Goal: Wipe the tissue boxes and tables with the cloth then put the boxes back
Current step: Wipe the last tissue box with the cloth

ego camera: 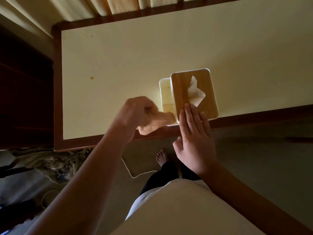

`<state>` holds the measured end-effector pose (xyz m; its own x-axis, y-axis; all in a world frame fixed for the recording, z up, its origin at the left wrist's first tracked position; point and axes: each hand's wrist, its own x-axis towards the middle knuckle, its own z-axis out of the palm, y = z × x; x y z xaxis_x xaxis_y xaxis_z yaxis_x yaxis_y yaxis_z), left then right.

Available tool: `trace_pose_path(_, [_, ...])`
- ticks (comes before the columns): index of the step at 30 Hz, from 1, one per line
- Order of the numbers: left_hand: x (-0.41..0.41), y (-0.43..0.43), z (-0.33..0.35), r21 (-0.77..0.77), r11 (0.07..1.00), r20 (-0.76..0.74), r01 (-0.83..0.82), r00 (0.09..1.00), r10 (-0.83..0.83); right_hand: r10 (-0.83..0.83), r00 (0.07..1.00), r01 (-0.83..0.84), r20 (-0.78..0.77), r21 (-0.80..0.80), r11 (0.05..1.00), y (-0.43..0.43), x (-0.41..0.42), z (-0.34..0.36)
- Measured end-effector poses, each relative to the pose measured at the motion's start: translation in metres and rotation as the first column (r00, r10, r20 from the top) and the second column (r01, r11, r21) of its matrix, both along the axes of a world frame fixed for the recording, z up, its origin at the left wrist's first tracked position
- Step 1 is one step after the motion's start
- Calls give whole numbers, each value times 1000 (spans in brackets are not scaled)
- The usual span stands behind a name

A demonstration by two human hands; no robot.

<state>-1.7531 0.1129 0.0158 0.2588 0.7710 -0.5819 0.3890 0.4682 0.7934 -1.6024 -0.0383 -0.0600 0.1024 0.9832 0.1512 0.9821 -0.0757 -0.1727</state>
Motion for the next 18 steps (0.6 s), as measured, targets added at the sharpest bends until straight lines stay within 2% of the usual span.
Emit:
trace_pose_path(1, [-12,-1,0,-18,989,96,-144,985,145,0,1000,0,-14,8,1000,0,1,-1])
trace_pose_path(4, [-40,-4,-10,-70,910,152,-408,898,414,11,997,-8,-75,45,999,-1,3,-2])
trace_pose_path(10, [-47,-14,-23,-179,799,217,-574,769,602,38,983,-14,-180,132,991,1,9,-8])
trace_pose_path(15, [-37,-29,-22,-152,864,354,-479,790,500,86,981,-47,-174,218,975,9,19,-12])
trace_pose_path(18, [-31,-38,-19,-111,893,381,-437,811,444,135,978,-88,-162,267,960,15,25,-13])
